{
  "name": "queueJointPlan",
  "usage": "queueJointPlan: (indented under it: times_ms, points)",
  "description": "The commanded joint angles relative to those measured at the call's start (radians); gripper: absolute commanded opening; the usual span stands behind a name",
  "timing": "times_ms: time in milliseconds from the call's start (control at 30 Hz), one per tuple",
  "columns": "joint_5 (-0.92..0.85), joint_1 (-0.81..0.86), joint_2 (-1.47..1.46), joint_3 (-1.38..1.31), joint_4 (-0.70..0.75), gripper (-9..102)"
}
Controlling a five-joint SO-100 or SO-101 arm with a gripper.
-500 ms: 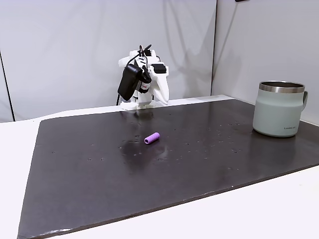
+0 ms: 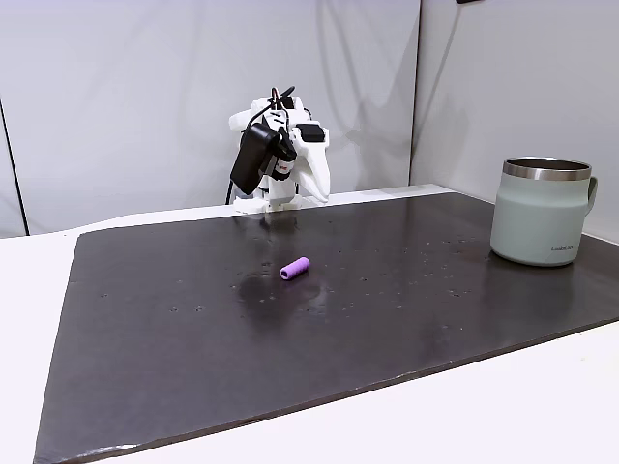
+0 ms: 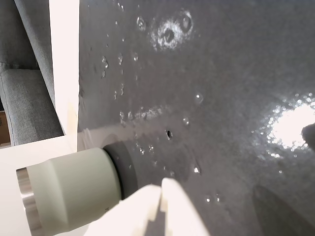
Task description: Grasp a pengrip and put it in the cup.
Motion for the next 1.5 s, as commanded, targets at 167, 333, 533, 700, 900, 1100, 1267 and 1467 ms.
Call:
queueJointPlan:
  times_ms: [167, 333, 533, 700, 900, 1100, 1267, 1467]
  points:
    - [-0.037, 0.058, 0.009, -0.054, 0.06, 0]
    - [-0.107, 0.066, -0.114, -0.13, 0.078, 0]
    - [-0.106, 0.06, -0.425, -0.313, 0.077, 0]
    - [-0.101, 0.04, -0.557, -0.393, 0.061, 0]
    - [-0.077, -0.005, -0.793, -0.472, 0.025, 0]
    - [-0.008, -0.075, -1.046, -0.614, 0.029, 0]
    - [0.02, -0.089, -1.239, -0.741, 0.063, 0]
    - [0.02, -0.104, -1.355, -0.821, 0.114, 0]
